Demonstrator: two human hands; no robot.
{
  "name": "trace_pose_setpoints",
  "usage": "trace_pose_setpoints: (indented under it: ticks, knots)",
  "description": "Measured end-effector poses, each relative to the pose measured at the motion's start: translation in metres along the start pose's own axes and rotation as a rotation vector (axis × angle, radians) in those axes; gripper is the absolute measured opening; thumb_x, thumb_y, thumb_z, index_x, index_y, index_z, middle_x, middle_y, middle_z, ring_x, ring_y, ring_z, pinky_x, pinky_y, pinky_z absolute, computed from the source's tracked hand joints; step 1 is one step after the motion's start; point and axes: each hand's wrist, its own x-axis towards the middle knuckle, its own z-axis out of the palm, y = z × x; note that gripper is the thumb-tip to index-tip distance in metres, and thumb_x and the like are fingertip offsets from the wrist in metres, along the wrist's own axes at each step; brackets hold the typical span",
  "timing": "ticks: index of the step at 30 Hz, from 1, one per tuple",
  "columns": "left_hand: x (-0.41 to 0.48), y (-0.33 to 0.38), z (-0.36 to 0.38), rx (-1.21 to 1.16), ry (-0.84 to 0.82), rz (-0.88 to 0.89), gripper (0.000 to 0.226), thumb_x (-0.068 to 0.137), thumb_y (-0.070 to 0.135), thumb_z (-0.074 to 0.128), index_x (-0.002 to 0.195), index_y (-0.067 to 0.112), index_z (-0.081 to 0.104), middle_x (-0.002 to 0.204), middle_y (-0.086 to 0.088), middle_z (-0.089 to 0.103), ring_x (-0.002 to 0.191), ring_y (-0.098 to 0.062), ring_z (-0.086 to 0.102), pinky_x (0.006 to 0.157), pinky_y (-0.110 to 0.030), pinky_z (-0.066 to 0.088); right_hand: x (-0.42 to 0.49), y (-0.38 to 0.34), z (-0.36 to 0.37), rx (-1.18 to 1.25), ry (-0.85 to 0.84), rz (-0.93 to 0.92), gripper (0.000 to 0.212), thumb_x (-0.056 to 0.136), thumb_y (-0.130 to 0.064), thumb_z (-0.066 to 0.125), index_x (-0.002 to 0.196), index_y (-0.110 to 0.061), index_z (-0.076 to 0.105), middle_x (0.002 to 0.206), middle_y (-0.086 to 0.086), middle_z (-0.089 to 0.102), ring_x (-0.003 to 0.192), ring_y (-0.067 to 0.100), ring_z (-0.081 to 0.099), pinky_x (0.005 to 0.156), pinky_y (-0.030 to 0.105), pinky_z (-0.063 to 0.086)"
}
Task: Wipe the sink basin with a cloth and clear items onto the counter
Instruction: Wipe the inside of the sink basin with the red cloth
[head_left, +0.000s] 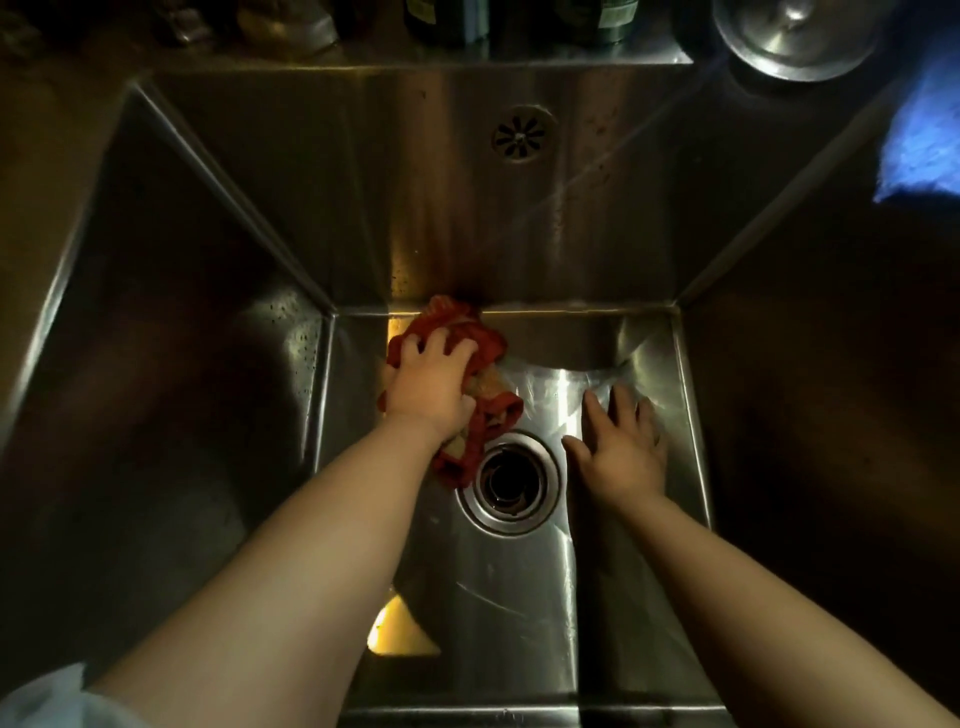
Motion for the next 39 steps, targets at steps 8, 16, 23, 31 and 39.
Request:
trace_pose_setpoints:
  ticks: [8, 16, 23, 31, 39]
  knots:
    - [0.003, -0.002, 0.015, 0.050, -0.195, 0.029, 0.086, 0.081, 0.058, 0.057, 0.145, 0.047, 0.001, 0.157, 0.006, -0.011, 0.140, -0.039, -0.013, 0.106, -0.068, 0.016, 0.010, -0.028, 0.008, 0.066, -0.031, -0.047, 0.063, 0.093, -0.052, 0.042, 0.147, -0.039, 0.013, 0.158, -0.006, -0.008, 0.144, 0.028, -0.012, 0.109, 0.064, 0.004]
    - [0.011, -0.018, -0.006, 0.422, -0.123, 0.180, 0.076, 0.089, 0.031, 0.055, 0.146, 0.044, 0.006, 0.157, -0.004, 0.002, 0.139, -0.039, 0.008, 0.099, -0.058, 0.031, 0.011, -0.025, 0.006, 0.062, -0.050, -0.047, 0.062, 0.092, -0.053, 0.042, 0.146, -0.043, 0.013, 0.158, -0.009, -0.010, 0.144, 0.027, -0.014, 0.109, 0.063, 0.002]
    - [0.003, -0.058, -0.027, 0.743, -0.163, 0.167, 0.079, 0.090, 0.031, 0.054, 0.149, 0.033, 0.001, 0.158, -0.005, -0.004, 0.140, -0.039, 0.003, 0.101, -0.060, 0.027, 0.011, -0.025, 0.008, 0.048, -0.054, -0.036, 0.062, 0.093, -0.052, 0.042, 0.146, -0.044, 0.010, 0.158, -0.009, -0.011, 0.143, 0.027, -0.016, 0.110, 0.063, 0.004]
    - [-0.006, -0.062, -0.025, 0.668, -0.205, 0.047, 0.073, 0.094, 0.033, 0.045, 0.149, 0.031, -0.002, 0.158, -0.005, -0.008, 0.142, -0.038, -0.004, 0.104, -0.063, 0.022, 0.006, -0.025, 0.010, -0.010, -0.042, -0.037, 0.062, 0.094, -0.053, 0.038, 0.147, -0.041, 0.008, 0.158, -0.007, -0.012, 0.143, 0.029, -0.015, 0.110, 0.061, 0.000]
    - [-0.021, -0.066, -0.016, 0.570, -0.153, -0.005, 0.068, 0.094, 0.035, 0.041, 0.150, 0.028, 0.003, 0.156, -0.007, 0.002, 0.141, -0.034, 0.003, 0.109, -0.062, 0.016, -0.004, -0.023, 0.012, -0.007, -0.055, -0.063, 0.059, 0.096, -0.051, 0.034, 0.147, -0.040, 0.007, 0.157, -0.006, -0.015, 0.143, 0.027, -0.018, 0.111, 0.059, 0.000]
